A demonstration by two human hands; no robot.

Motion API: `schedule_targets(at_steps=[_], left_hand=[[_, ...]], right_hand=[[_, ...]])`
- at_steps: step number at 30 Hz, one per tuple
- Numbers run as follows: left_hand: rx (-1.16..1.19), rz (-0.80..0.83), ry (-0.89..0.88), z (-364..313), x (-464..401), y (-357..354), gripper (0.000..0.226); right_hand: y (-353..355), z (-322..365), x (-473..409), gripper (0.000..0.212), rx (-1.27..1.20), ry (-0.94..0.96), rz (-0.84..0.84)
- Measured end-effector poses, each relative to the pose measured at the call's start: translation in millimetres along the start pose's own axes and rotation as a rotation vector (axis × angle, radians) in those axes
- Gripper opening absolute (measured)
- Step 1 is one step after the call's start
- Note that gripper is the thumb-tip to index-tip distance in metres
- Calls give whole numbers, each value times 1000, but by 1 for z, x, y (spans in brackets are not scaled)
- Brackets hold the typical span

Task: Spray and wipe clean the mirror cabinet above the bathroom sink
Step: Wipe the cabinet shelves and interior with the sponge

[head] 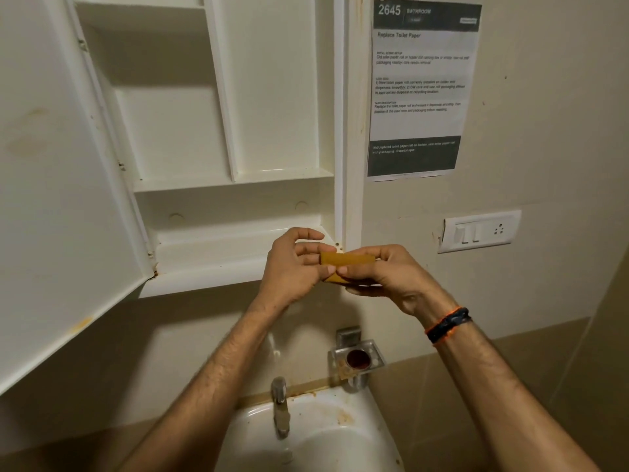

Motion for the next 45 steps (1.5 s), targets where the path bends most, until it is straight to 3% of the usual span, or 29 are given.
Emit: schedule_targets(at_steps=[3,6,10,13,16,20,23,25,28,31,35,38,41,45], left_hand=[[-281,-111,-226,-15,6,4,41],[-713,-161,-397,-20,15,3,35],[-893,-94,-391,-4,18,1,35],[-921,-84,-410,-1,18,0,33],[-921,-83,-416,2,18,1,29],[-918,-80,-412,7,19,2,28],[-916,-80,-407,9,19,1,26],[-920,-73,-407,9,20,0,25],[-937,-66,-409,11,21,0,26],[-933,-48,-409,13,20,0,27],[-919,-43,-412,14,19,2,25],[-913,-45,-421,10,16,2,27],[-847,-57,-401,2,10,2,33],[-655,-52,-328,-10,-2,3,47]], right_hand=[[11,13,2,22,89,192,-204],[22,45,22,28,444,596,-540],[-20,61,42,29,945,1141,-450],[-46,47,31,29,1387,1183,-383],[-50,32,21,28,1529,1031,-299],[-15,25,22,28,1276,769,-330],[-14,41,39,42,1150,975,-416],[-31,49,38,43,1220,1106,-435],[-56,41,23,32,1449,1118,-374],[-49,25,23,39,1412,1030,-392],[-12,13,25,42,1052,725,-492],[22,8,17,29,472,500,-576],[31,4,4,27,26,326,-494],[26,20,1,29,-104,334,-421]])
Point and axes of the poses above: each hand's wrist, its own x-axis away from the middle knuckle, its own y-axis out of the back of the hand, z = x × y, the point moved 8 cm from there along -x, towards the middle knuckle, and after that the axes turned 4 degrees about -z, right-handed, at the moved point
